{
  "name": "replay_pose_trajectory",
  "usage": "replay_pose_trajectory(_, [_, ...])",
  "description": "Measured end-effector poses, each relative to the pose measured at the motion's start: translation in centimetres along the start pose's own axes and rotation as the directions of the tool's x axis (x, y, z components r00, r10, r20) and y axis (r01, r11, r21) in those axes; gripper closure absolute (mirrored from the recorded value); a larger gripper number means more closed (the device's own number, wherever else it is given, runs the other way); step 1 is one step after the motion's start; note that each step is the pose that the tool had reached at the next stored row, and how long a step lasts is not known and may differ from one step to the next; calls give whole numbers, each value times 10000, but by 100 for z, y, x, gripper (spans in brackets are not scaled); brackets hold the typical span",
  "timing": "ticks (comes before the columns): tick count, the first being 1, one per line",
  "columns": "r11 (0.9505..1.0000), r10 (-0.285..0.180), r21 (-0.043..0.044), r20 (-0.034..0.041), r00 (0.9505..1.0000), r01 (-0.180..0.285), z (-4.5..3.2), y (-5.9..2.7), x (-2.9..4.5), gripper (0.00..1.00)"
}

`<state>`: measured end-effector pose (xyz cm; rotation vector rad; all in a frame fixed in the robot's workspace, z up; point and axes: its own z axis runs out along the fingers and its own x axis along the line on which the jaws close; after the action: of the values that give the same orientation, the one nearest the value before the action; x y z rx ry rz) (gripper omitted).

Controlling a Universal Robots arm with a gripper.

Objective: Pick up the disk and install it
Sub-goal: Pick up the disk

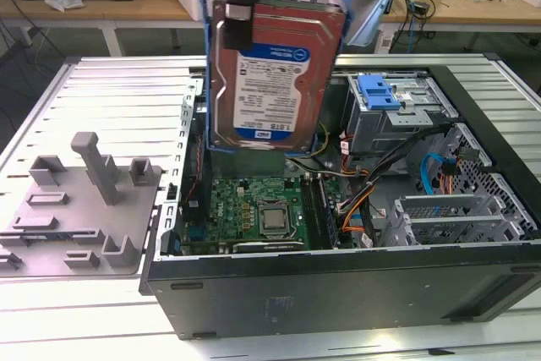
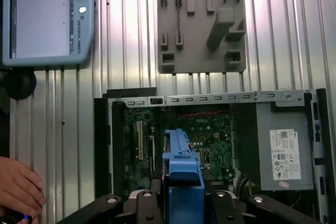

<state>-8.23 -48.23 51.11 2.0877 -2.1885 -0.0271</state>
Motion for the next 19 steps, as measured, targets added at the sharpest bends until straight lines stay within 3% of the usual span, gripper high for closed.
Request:
replay_pose_trajectory(14, [9998,-15,-188,-10,10000,15,-63,-609,186,63])
replay_pose_trajectory(16, [9998,-15,-205,-11,10000,14,-69,-683,209,63])
replay_pose_trajectory(19, [9998,-15,-206,-11,10000,15,-71,-704,216,63])
